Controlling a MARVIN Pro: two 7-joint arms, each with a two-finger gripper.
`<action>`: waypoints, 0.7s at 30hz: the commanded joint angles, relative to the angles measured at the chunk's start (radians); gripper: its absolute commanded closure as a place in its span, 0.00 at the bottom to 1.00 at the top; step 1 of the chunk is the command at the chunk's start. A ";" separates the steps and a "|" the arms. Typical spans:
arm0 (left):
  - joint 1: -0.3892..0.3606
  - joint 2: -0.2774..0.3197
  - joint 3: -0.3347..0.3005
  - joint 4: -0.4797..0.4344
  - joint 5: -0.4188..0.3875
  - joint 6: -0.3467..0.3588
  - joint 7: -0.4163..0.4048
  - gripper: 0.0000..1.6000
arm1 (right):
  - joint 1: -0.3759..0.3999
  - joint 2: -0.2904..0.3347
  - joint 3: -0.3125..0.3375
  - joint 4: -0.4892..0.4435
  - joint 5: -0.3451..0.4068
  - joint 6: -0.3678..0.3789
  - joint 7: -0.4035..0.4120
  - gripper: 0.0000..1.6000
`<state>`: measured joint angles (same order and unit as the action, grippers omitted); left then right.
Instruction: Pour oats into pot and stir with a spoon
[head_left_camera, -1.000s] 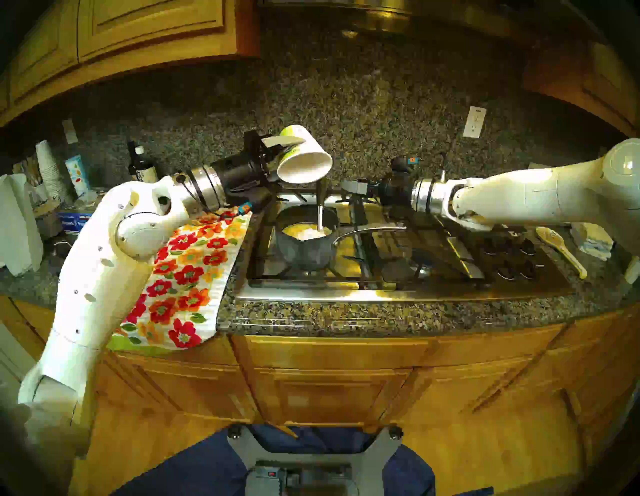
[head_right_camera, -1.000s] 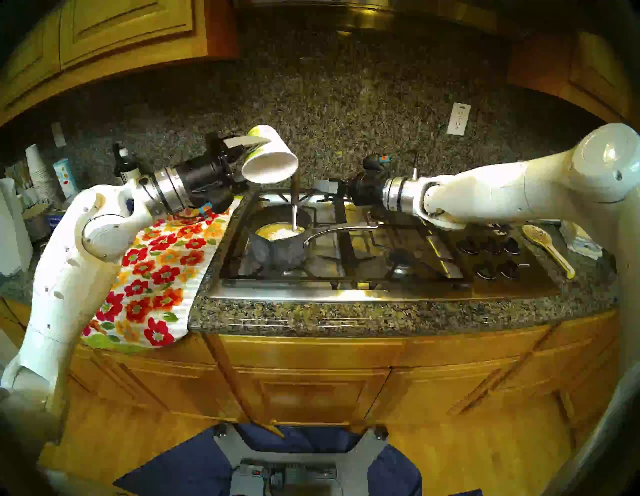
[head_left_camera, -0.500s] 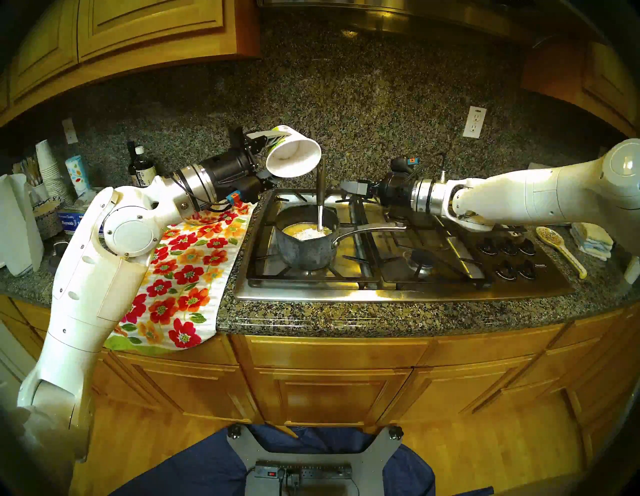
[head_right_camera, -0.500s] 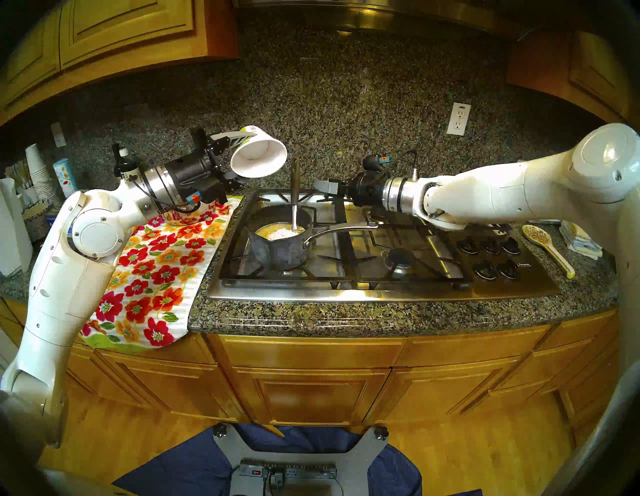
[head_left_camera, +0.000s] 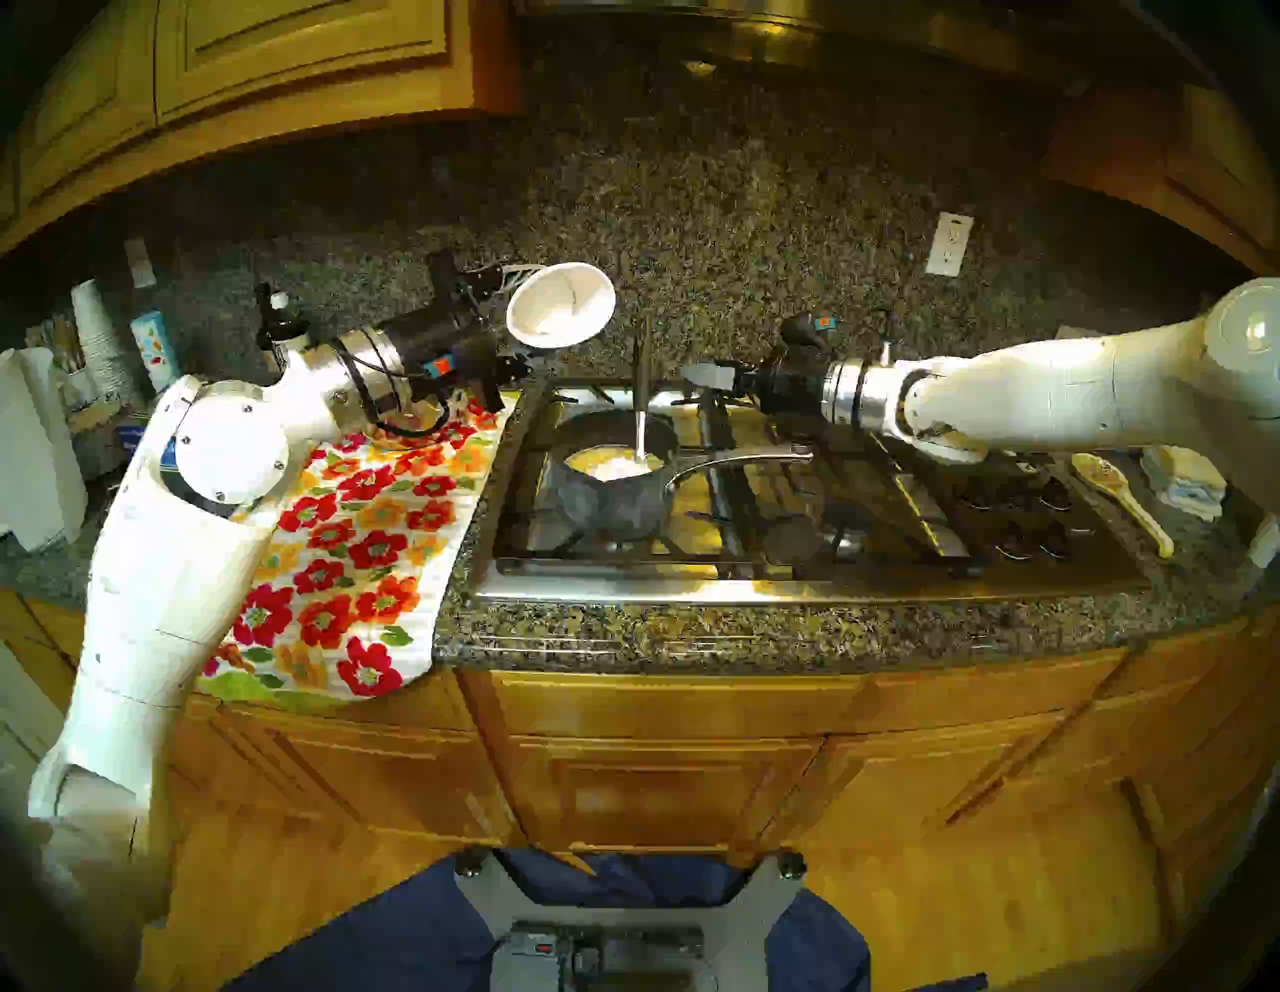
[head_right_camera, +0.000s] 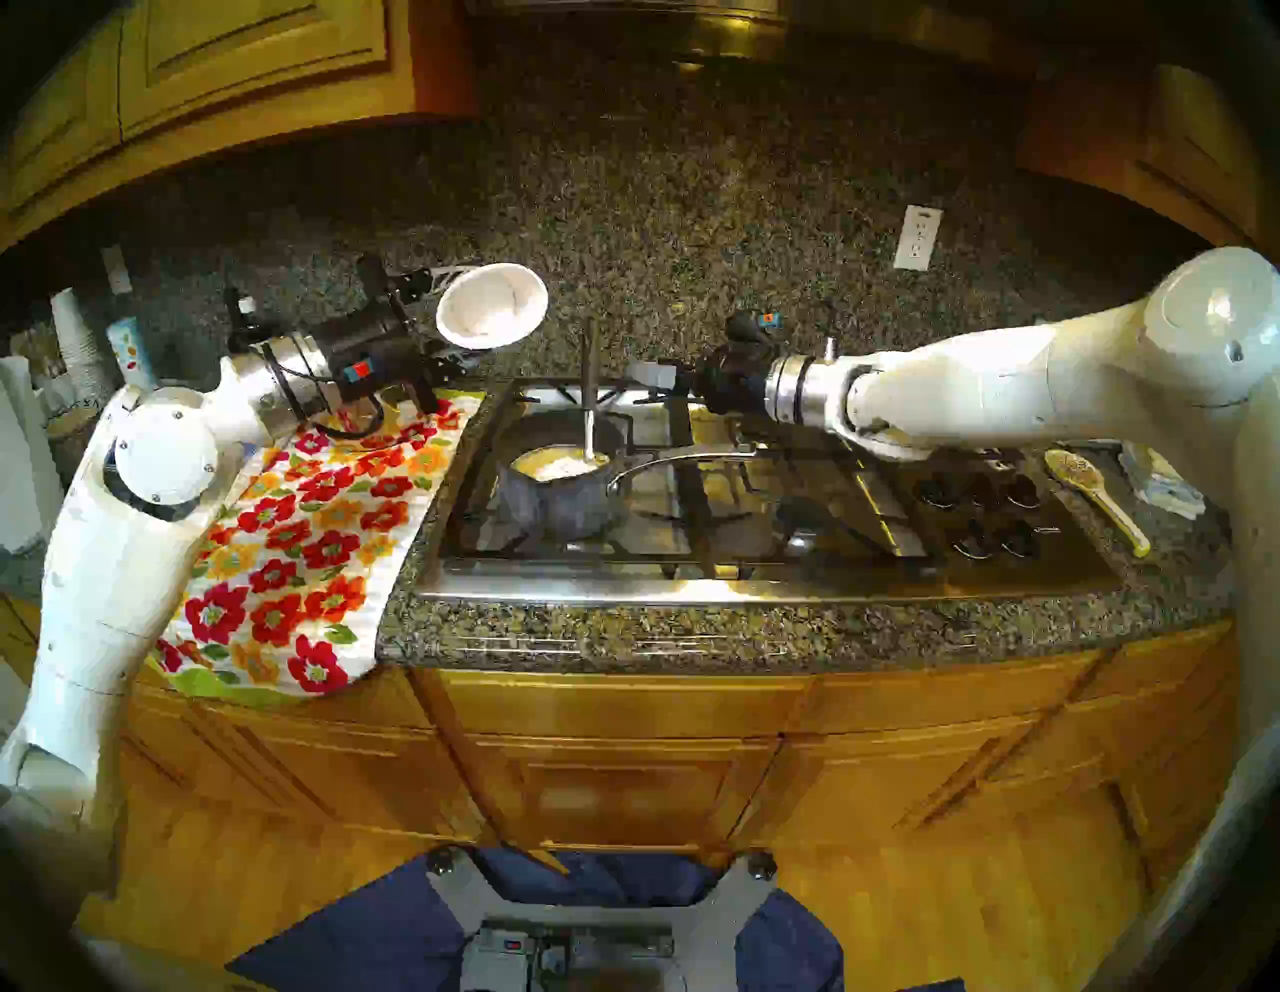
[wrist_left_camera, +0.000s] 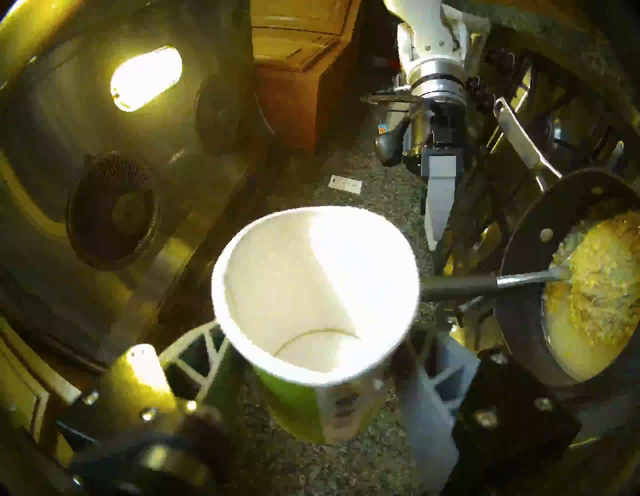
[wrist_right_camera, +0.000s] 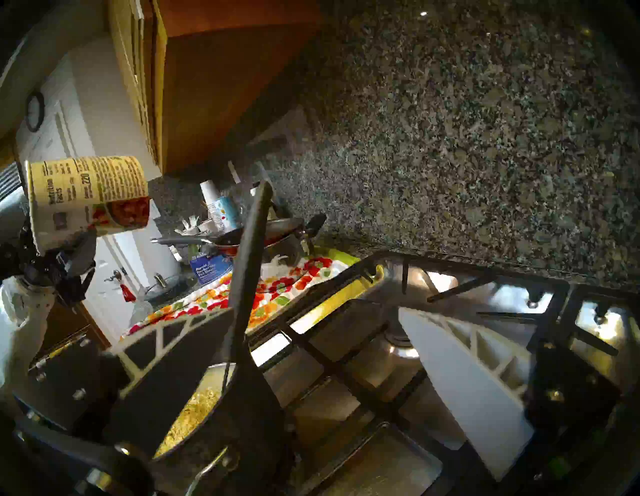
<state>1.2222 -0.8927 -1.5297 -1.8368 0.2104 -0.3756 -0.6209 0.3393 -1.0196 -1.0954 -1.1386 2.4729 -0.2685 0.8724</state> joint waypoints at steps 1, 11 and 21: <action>0.004 0.025 -0.069 -0.030 -0.172 0.115 -0.079 0.58 | 0.036 -0.001 0.018 0.013 0.004 -0.005 0.002 0.00; 0.038 0.075 -0.172 -0.006 -0.384 0.289 -0.236 0.57 | 0.038 -0.001 0.019 0.013 0.005 -0.005 0.002 0.00; 0.120 0.142 -0.319 0.048 -0.586 0.481 -0.435 0.56 | 0.042 -0.001 0.020 0.012 0.005 -0.005 0.003 0.00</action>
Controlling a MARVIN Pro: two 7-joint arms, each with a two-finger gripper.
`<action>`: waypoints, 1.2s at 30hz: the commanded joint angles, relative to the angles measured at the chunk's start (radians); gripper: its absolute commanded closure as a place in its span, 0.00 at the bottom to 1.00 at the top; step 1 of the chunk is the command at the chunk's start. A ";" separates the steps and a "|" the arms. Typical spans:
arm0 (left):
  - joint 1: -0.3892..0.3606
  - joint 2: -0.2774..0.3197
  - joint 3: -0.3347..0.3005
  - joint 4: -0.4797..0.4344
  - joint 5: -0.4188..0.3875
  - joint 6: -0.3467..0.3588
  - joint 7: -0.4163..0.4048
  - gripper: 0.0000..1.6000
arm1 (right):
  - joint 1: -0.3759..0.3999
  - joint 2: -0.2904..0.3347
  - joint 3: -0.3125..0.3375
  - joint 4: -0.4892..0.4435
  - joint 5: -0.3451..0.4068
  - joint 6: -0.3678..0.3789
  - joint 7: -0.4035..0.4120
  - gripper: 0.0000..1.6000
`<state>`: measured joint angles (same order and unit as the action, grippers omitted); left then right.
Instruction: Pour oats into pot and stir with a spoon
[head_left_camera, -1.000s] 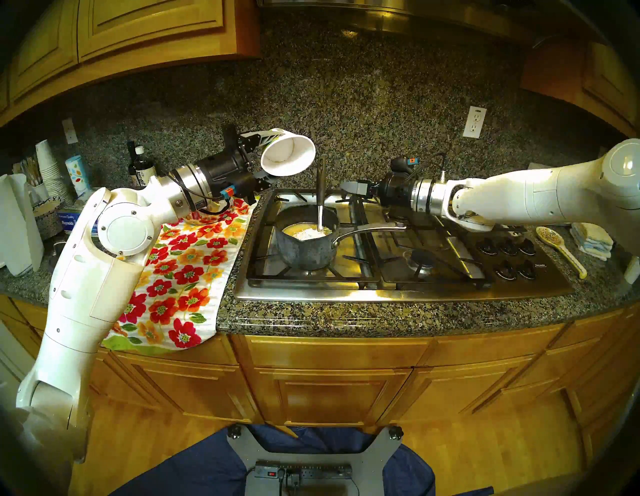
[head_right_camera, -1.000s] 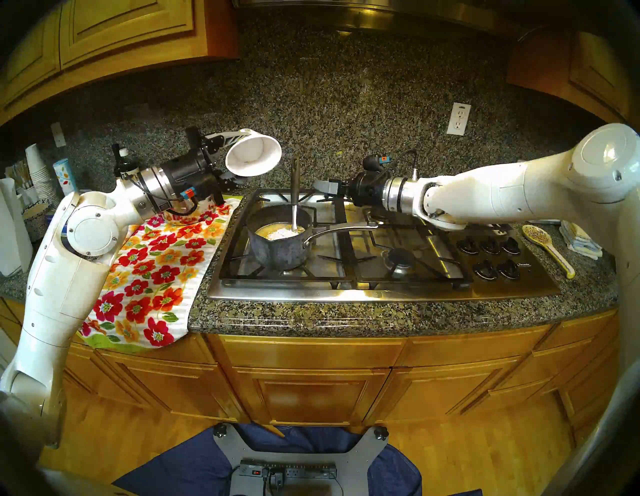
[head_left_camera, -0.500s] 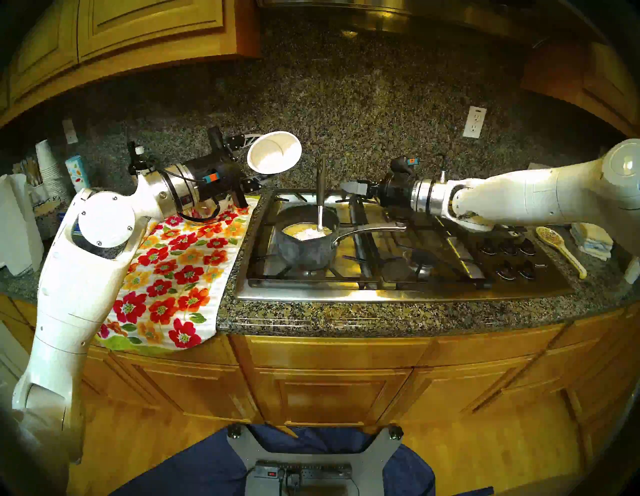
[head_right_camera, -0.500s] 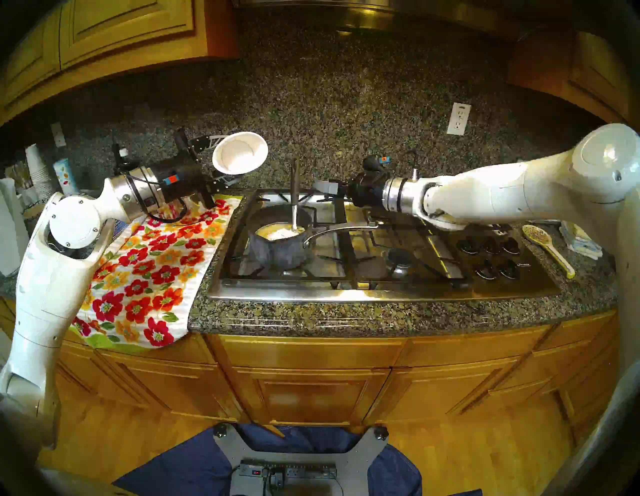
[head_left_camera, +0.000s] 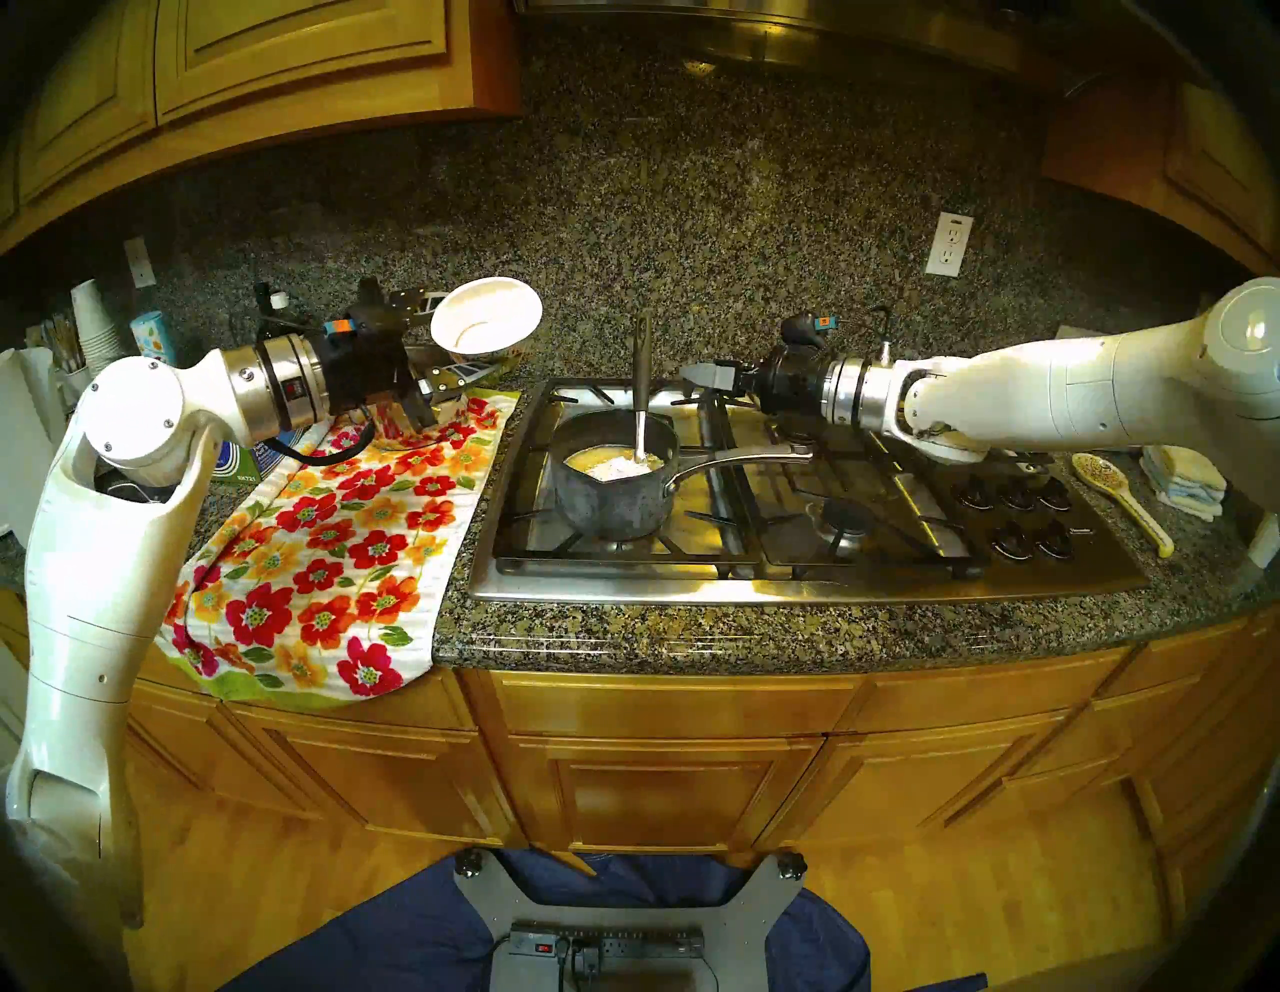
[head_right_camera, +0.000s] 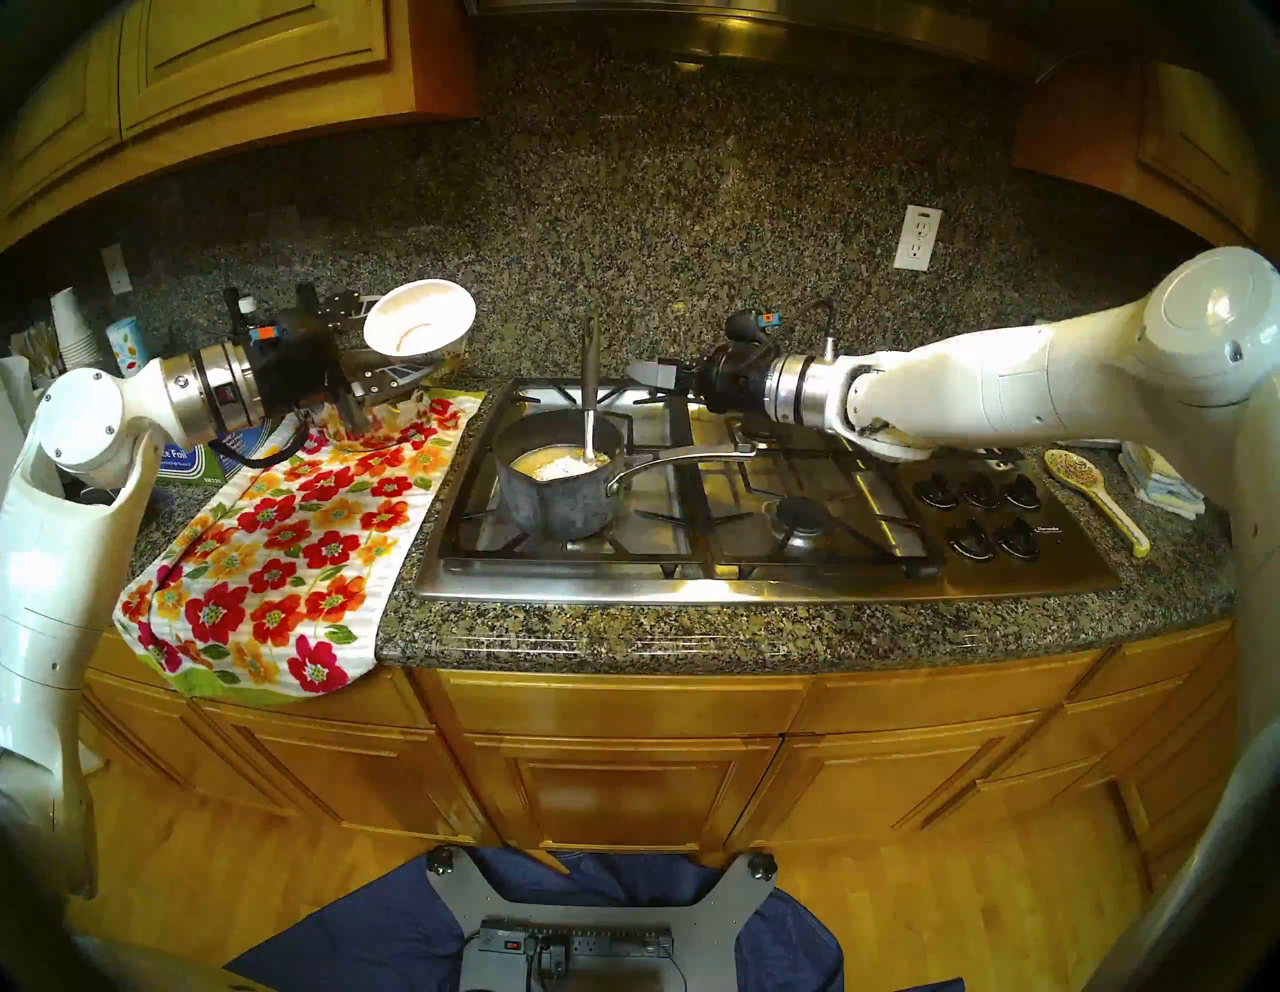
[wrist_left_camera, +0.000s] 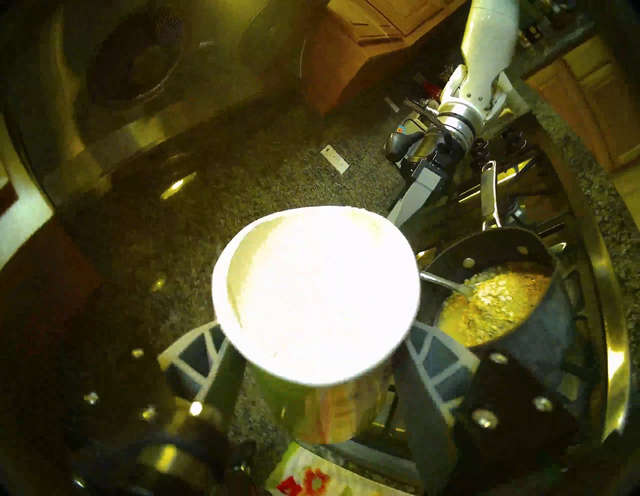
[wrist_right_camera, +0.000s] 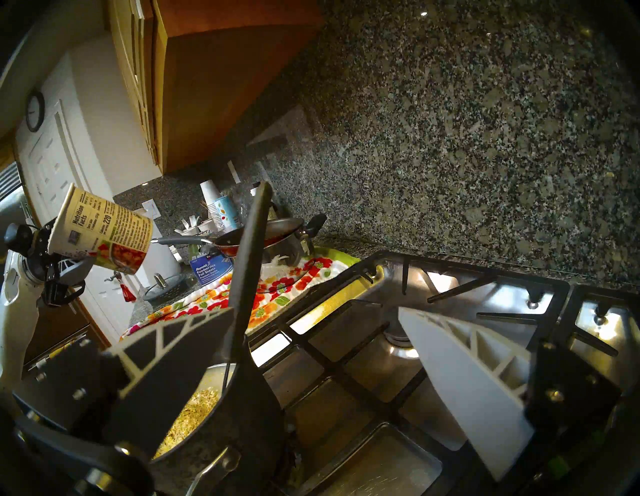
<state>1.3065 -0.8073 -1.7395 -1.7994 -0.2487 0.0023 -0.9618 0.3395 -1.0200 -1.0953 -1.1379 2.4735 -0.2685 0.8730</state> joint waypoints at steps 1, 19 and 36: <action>0.045 0.060 -0.126 0.016 -0.146 0.118 -0.115 0.56 | 0.042 0.000 0.020 0.011 0.004 -0.005 0.002 0.00; 0.154 0.045 -0.274 0.149 -0.160 0.061 -0.234 0.56 | 0.045 0.001 0.019 0.008 0.004 -0.005 0.000 0.00; 0.247 0.043 -0.337 0.218 -0.138 -0.004 -0.260 0.56 | 0.045 0.001 0.019 0.007 0.005 -0.005 0.000 0.00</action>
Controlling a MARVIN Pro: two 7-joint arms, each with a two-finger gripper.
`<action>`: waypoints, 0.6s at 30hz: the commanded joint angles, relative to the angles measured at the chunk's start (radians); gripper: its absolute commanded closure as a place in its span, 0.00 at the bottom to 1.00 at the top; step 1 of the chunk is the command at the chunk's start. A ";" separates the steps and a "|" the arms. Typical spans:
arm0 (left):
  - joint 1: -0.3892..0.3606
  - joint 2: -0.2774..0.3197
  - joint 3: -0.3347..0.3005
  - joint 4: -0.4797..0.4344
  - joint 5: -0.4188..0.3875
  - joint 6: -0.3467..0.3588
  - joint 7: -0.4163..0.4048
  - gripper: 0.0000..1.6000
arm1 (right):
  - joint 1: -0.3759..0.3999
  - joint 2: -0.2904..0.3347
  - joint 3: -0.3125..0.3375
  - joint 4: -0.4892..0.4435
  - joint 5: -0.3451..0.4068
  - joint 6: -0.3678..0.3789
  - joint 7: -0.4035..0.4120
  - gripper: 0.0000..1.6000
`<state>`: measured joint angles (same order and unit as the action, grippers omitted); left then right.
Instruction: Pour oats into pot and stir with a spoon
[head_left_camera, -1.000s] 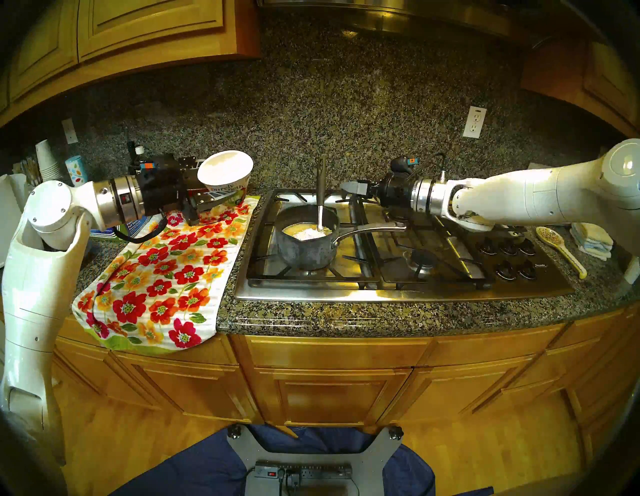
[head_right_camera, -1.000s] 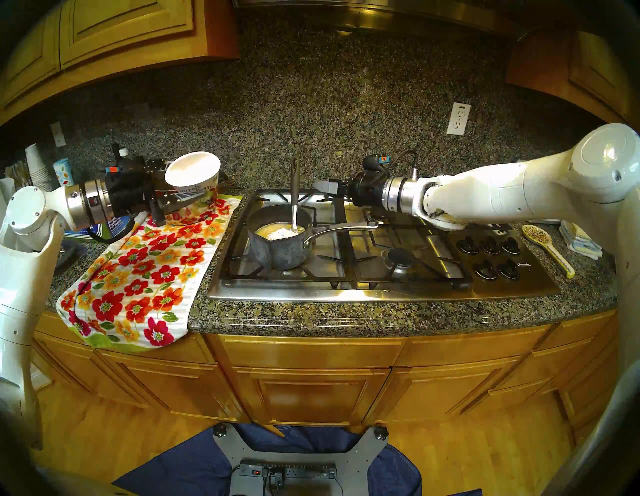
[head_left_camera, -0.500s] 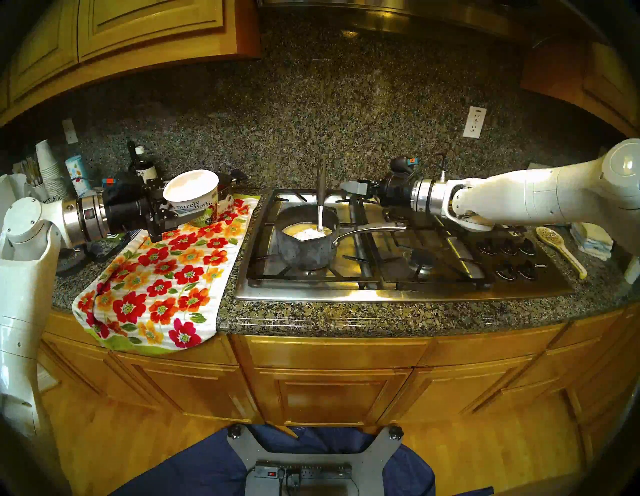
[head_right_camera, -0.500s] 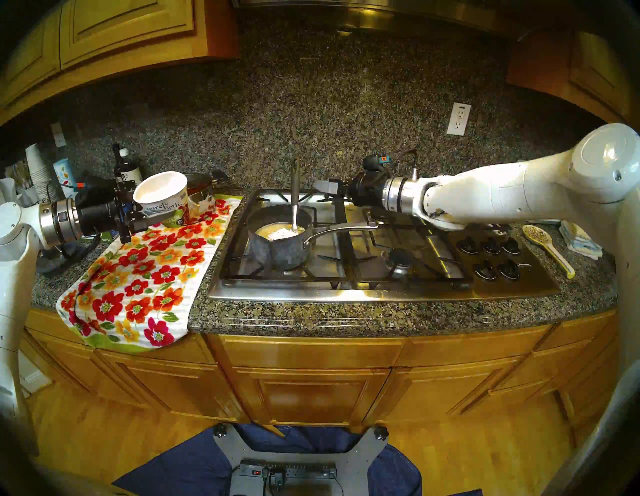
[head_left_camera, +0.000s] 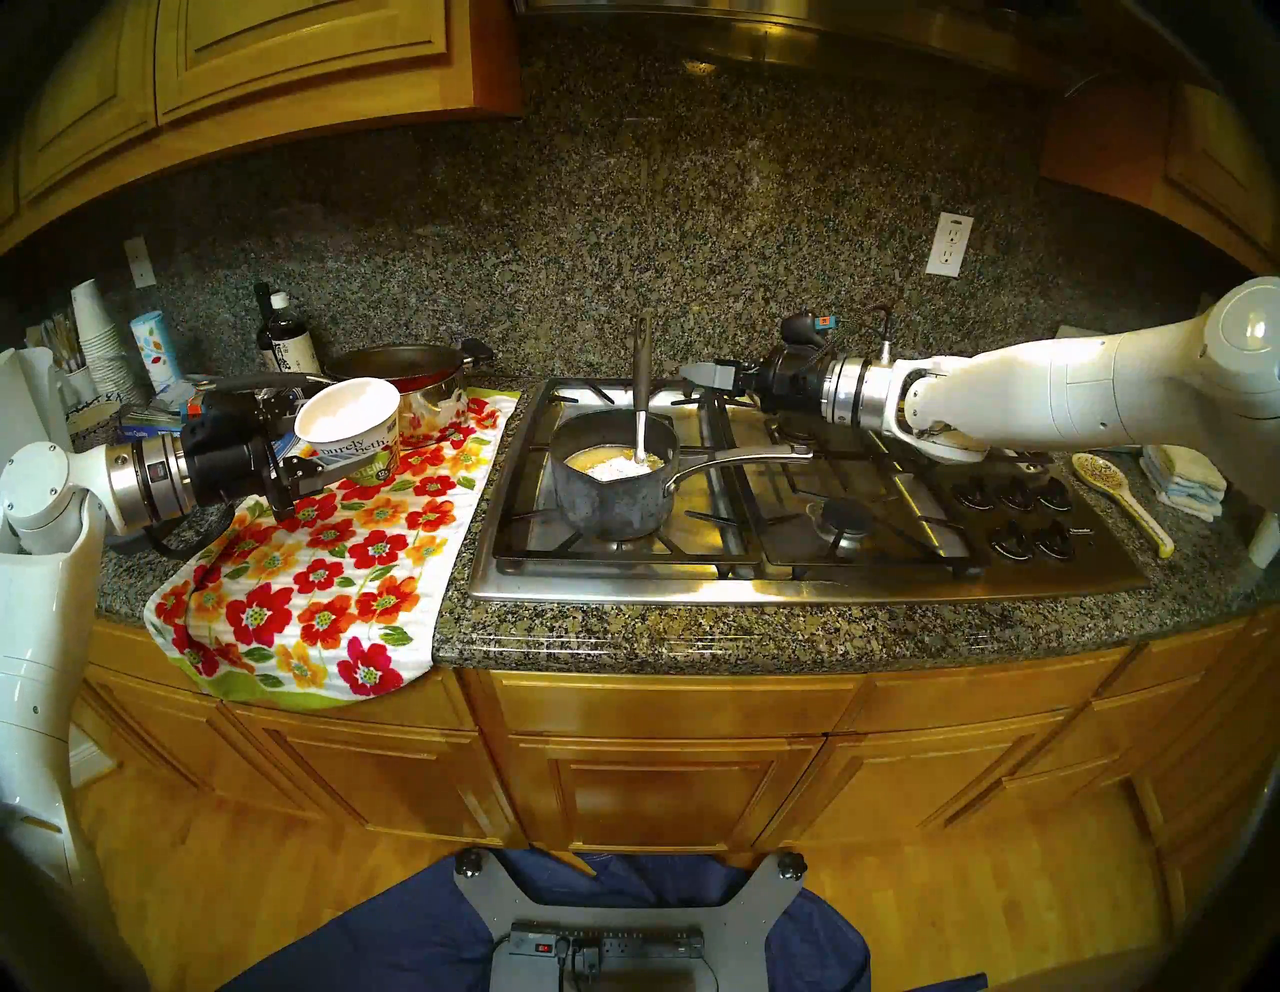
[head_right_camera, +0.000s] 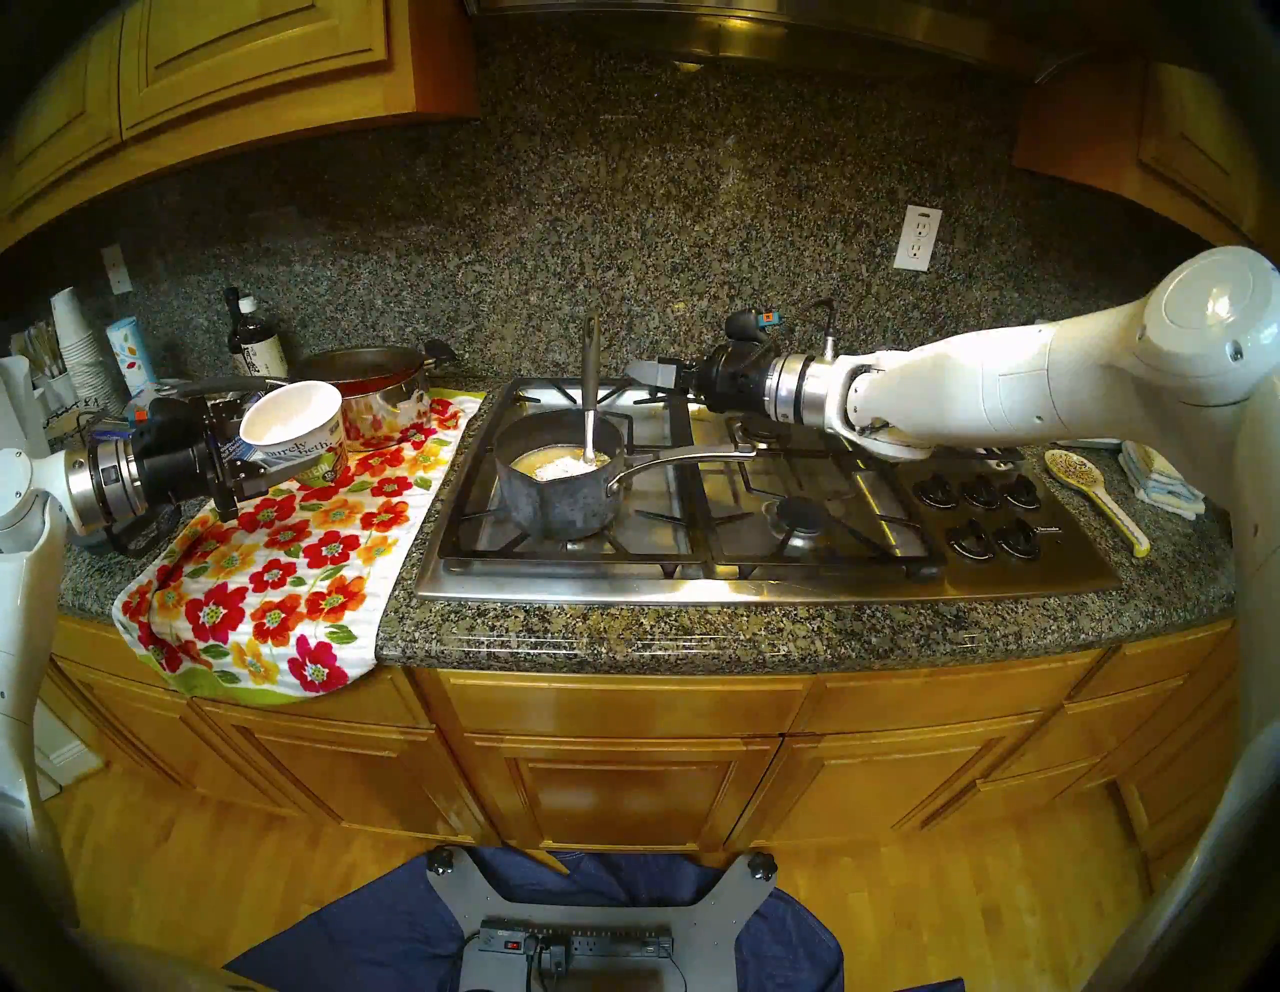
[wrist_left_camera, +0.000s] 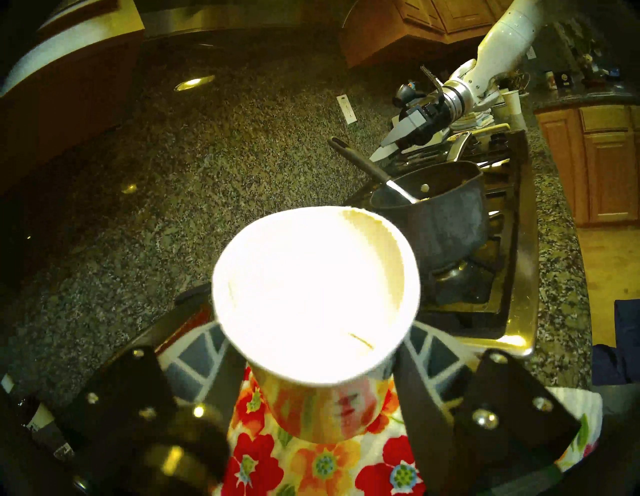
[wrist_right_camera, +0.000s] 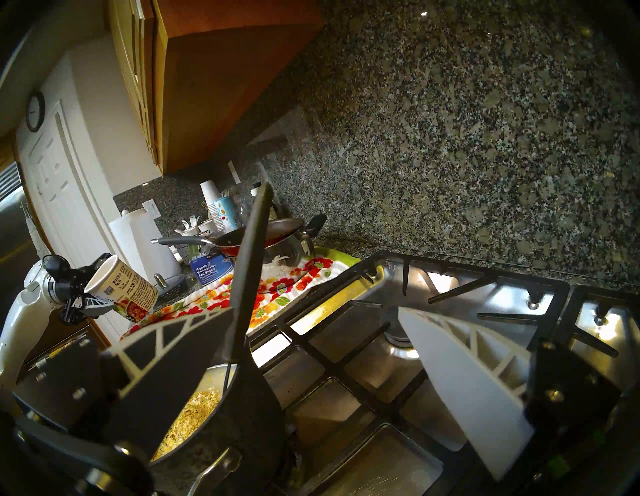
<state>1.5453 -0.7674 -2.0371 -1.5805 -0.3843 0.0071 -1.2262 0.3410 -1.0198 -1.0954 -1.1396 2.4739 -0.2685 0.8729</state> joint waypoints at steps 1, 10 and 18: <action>0.009 0.005 -0.040 0.005 -0.003 -0.002 0.005 0.56 | 0.044 0.001 0.019 0.009 0.004 -0.005 0.000 0.00; -0.007 0.019 -0.035 0.079 0.001 -0.009 0.010 0.56 | 0.044 0.001 0.019 0.009 0.004 -0.005 0.000 0.00; 0.005 0.023 -0.035 0.123 0.007 -0.029 0.004 0.56 | 0.044 0.001 0.019 0.009 0.004 -0.005 0.000 0.00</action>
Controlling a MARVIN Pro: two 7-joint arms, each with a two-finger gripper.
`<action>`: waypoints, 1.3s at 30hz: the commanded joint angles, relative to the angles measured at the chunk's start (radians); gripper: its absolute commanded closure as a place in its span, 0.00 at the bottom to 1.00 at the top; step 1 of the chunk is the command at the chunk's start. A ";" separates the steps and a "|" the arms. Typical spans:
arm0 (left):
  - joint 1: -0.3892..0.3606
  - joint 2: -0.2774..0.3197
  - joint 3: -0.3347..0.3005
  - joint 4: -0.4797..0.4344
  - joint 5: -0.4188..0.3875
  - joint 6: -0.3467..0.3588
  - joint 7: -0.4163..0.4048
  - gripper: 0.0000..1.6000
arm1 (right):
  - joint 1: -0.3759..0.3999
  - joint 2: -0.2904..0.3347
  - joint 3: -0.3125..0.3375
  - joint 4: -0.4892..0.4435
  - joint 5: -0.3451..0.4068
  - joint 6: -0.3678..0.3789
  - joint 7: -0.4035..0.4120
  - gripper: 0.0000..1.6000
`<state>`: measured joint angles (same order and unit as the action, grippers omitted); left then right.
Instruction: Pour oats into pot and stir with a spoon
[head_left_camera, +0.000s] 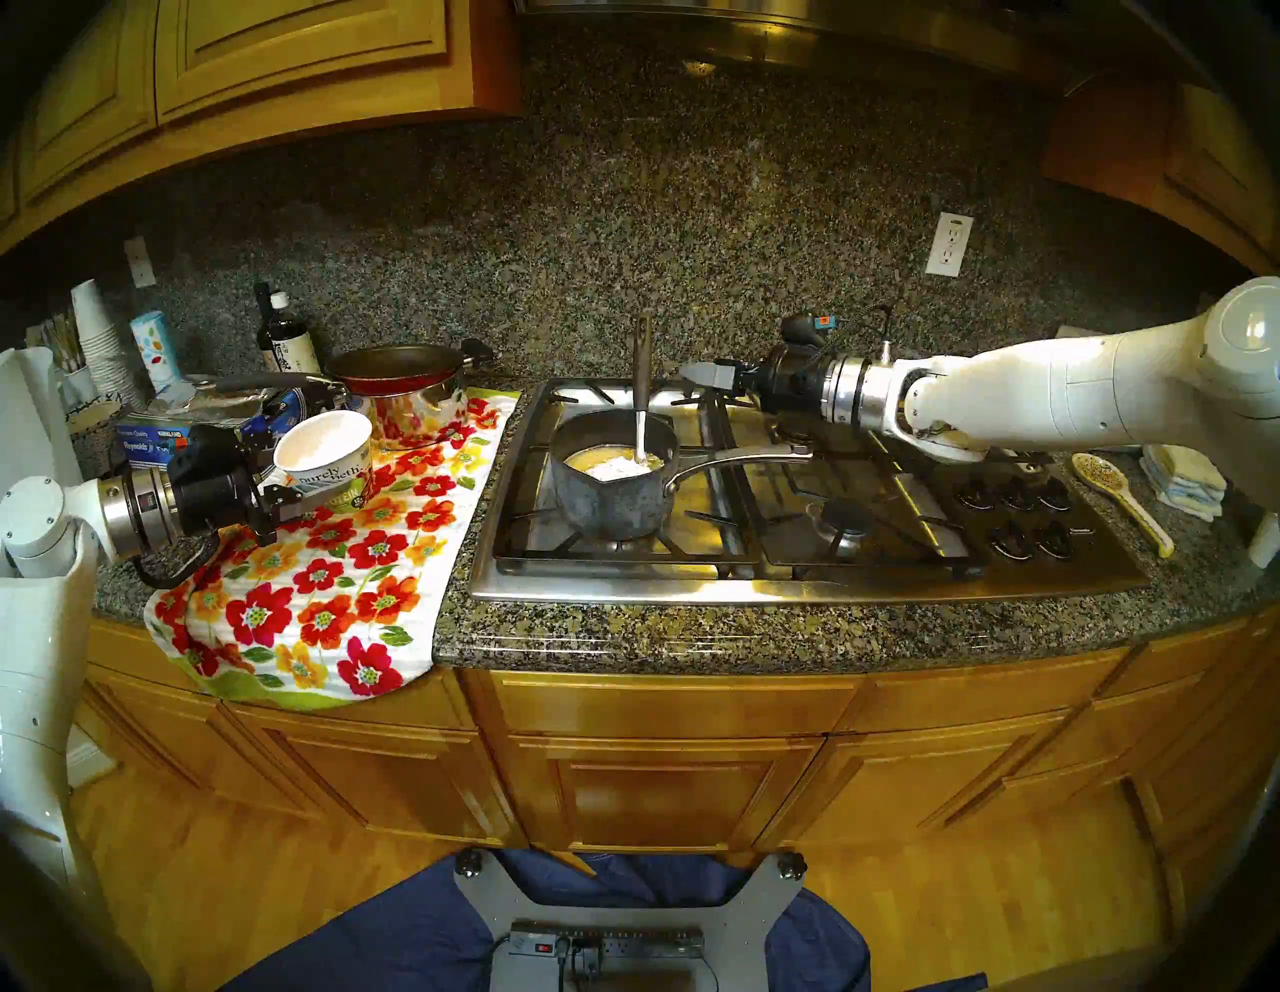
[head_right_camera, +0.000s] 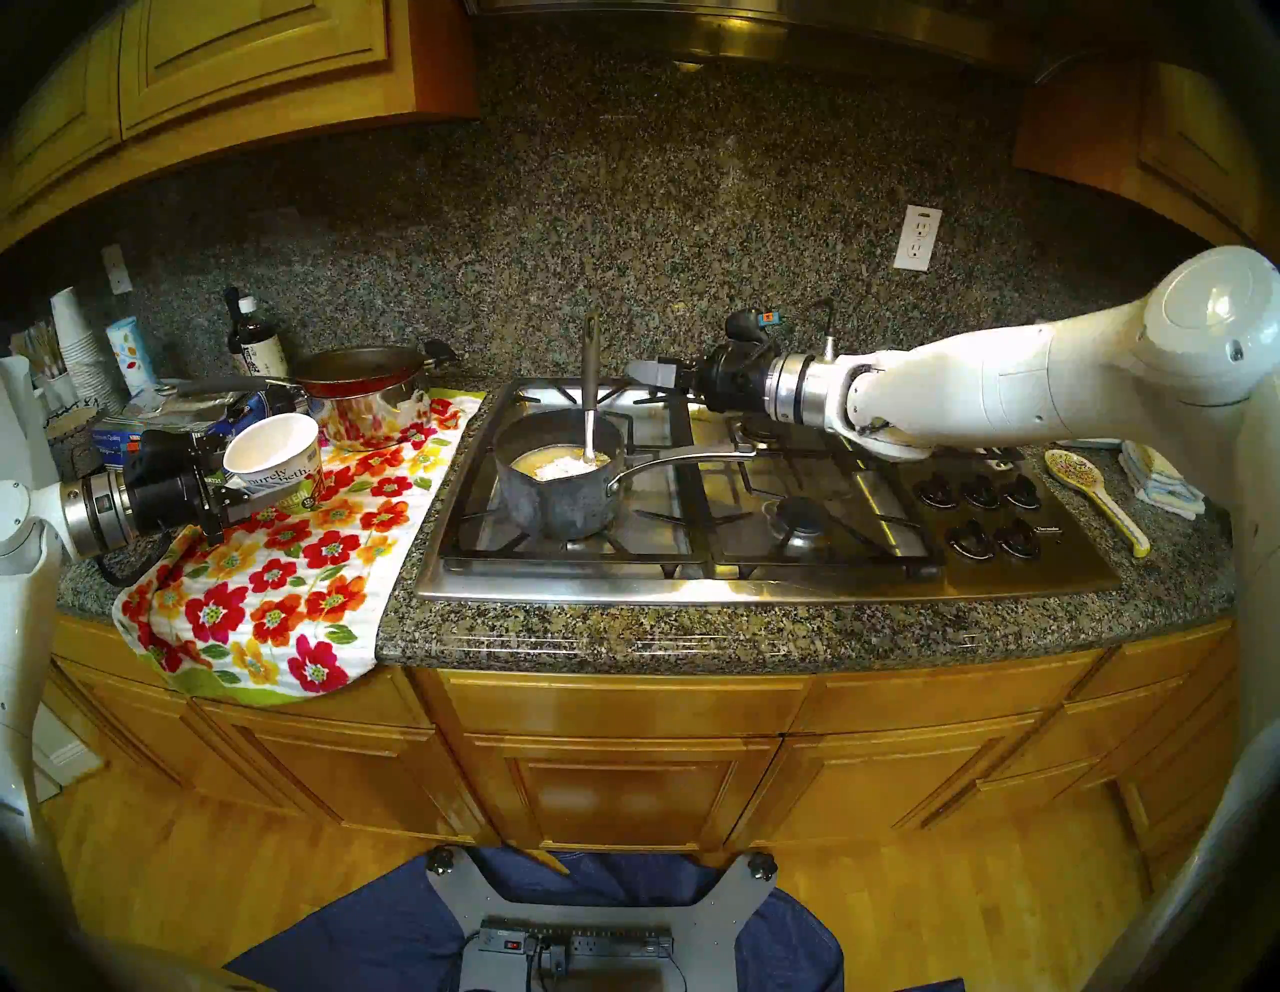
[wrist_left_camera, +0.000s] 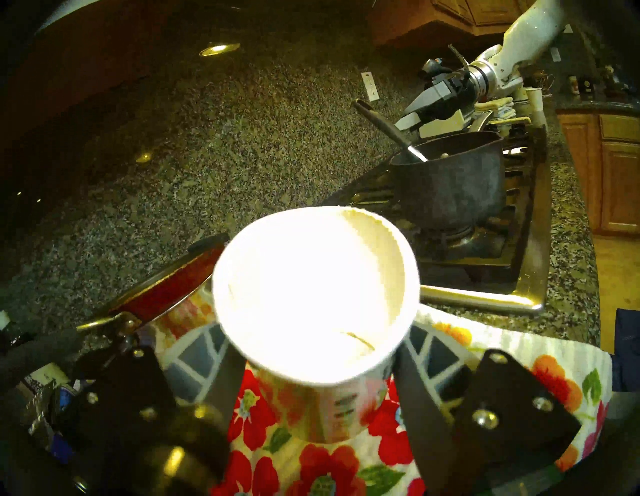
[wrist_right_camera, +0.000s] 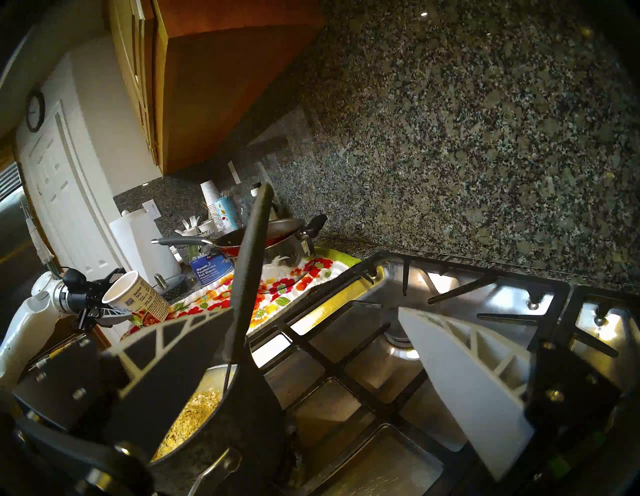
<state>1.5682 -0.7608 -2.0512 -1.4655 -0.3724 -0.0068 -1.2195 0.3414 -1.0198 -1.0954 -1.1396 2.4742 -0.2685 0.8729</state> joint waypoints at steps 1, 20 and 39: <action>-0.013 0.017 -0.023 0.010 -0.005 -0.017 -0.005 0.56 | 0.044 0.001 0.019 0.009 0.004 -0.005 0.000 0.00; 0.016 -0.017 -0.037 0.083 -0.011 -0.090 -0.010 0.55 | 0.044 0.001 0.018 0.009 0.004 -0.005 0.000 0.00; -0.005 -0.017 -0.024 0.109 -0.017 -0.085 -0.046 0.56 | 0.043 0.001 0.018 0.009 0.004 -0.005 0.000 0.00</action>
<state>1.5946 -0.8068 -2.0650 -1.3415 -0.3830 -0.1015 -1.2644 0.3418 -1.0198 -1.0955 -1.1398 2.4745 -0.2685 0.8729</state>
